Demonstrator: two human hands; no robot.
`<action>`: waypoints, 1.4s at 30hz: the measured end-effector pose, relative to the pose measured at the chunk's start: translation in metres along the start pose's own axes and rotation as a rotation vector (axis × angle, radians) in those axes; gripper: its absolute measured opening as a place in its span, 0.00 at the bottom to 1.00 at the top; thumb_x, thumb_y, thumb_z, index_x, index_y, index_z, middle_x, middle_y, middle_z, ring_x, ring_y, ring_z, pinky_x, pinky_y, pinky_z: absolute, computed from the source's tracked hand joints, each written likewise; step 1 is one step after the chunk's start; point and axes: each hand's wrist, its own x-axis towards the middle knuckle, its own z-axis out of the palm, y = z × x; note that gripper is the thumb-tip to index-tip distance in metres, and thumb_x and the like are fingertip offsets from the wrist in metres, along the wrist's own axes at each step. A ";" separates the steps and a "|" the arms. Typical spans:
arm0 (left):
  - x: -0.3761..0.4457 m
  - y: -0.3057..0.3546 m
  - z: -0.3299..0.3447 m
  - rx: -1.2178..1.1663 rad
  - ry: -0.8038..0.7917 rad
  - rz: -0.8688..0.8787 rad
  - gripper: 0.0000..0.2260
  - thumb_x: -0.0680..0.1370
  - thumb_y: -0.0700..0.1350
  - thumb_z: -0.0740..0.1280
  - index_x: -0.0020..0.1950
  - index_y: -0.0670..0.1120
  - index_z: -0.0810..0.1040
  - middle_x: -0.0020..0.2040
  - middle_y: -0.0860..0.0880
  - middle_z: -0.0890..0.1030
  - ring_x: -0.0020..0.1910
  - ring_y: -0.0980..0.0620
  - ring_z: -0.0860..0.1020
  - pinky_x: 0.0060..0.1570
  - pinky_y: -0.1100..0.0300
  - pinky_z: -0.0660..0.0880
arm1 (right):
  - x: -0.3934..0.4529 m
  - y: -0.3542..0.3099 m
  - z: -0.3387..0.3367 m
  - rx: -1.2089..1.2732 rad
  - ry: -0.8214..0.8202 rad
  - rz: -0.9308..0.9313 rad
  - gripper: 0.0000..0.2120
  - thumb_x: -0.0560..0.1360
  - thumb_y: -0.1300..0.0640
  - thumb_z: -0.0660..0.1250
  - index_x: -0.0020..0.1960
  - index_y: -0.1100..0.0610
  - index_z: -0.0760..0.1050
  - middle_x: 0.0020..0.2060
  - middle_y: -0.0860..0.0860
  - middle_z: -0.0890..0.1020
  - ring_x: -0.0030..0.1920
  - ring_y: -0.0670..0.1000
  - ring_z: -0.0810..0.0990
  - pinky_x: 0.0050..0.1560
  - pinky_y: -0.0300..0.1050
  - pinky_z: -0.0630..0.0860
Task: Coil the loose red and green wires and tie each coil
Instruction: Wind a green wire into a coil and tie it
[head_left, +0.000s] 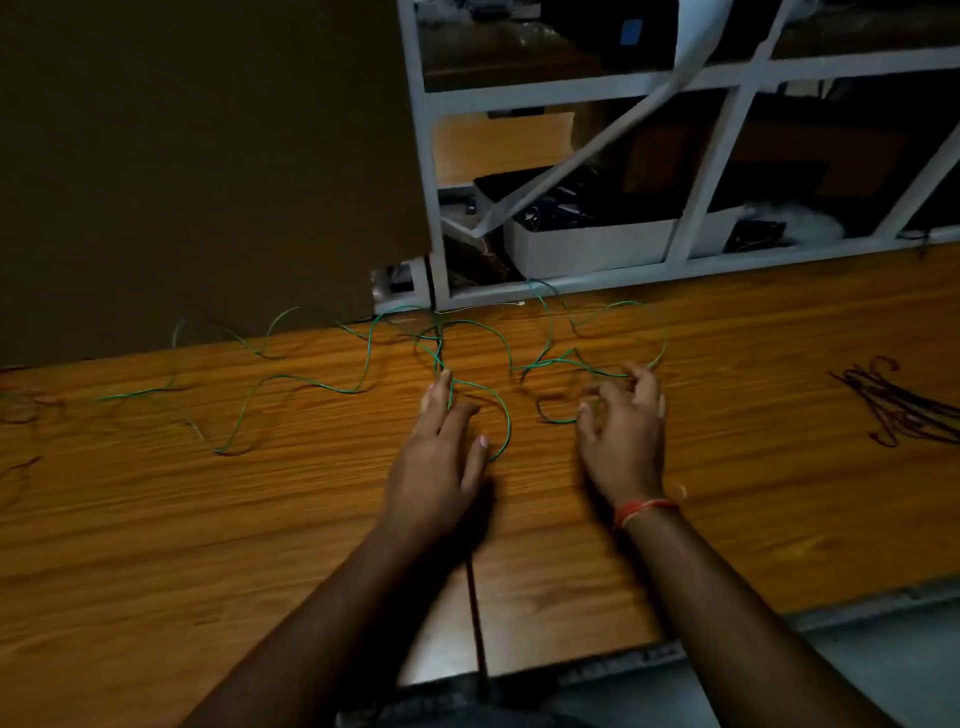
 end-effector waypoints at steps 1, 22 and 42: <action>0.004 0.004 0.004 -0.011 -0.009 -0.036 0.17 0.83 0.51 0.64 0.72 0.49 0.74 0.84 0.50 0.52 0.80 0.51 0.58 0.68 0.61 0.63 | 0.006 0.005 0.000 0.017 -0.035 0.039 0.09 0.75 0.60 0.72 0.55 0.53 0.82 0.73 0.58 0.67 0.72 0.60 0.66 0.70 0.55 0.69; 0.000 0.009 -0.052 -0.226 0.070 0.134 0.06 0.82 0.50 0.68 0.55 0.49 0.81 0.76 0.53 0.72 0.81 0.53 0.58 0.77 0.60 0.60 | 0.013 -0.085 -0.041 1.452 -0.571 0.497 0.11 0.76 0.74 0.64 0.56 0.66 0.79 0.43 0.58 0.86 0.43 0.52 0.86 0.40 0.35 0.81; -0.064 -0.087 -0.235 -1.745 0.301 -0.452 0.11 0.84 0.49 0.59 0.54 0.43 0.76 0.32 0.53 0.69 0.24 0.61 0.62 0.27 0.66 0.55 | -0.086 -0.233 0.043 0.630 -0.342 -0.121 0.04 0.79 0.59 0.71 0.48 0.50 0.82 0.38 0.49 0.84 0.36 0.47 0.83 0.41 0.50 0.81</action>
